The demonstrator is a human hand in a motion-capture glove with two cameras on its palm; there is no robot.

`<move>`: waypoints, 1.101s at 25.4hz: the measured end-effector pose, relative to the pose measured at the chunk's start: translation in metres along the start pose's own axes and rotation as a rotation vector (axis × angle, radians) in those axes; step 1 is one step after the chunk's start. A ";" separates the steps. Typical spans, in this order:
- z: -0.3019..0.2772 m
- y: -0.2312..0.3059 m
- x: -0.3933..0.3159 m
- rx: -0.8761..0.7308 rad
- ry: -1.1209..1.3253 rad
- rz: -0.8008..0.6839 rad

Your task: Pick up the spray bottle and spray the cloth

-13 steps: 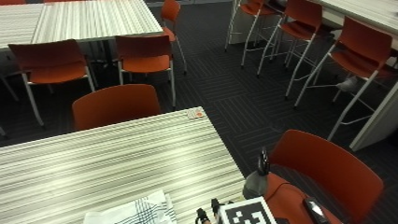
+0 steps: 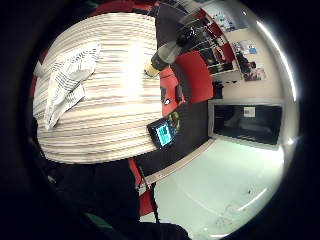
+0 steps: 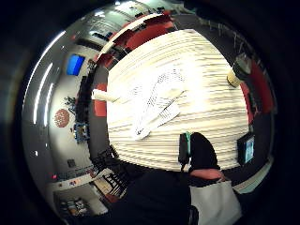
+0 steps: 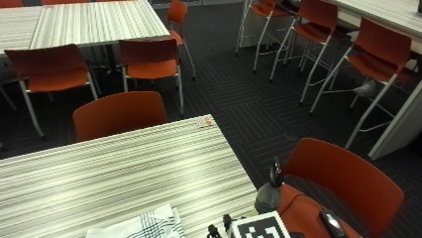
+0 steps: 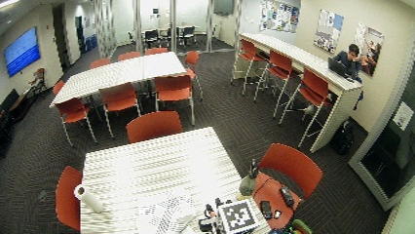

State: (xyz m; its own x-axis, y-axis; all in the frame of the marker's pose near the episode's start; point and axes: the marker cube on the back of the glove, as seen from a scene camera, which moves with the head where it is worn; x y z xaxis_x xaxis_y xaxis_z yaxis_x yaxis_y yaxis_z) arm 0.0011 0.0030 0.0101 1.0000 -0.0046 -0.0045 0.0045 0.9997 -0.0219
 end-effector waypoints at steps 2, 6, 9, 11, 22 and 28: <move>0.000 0.000 -0.001 0.003 -0.008 -0.001; -0.001 0.004 0.002 -0.002 -0.109 0.000; -0.004 0.003 0.012 0.018 -0.303 0.026; -0.006 0.000 0.023 0.057 -0.475 0.060; -0.001 -0.017 0.074 0.179 -1.140 0.389; 0.012 -0.037 0.059 0.107 -1.270 0.411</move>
State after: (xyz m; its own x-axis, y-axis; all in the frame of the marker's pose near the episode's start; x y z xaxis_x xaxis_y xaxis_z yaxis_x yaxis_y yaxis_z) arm 0.0603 -0.0337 0.0224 0.2400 0.2598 0.9354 -0.3540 0.9206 -0.1649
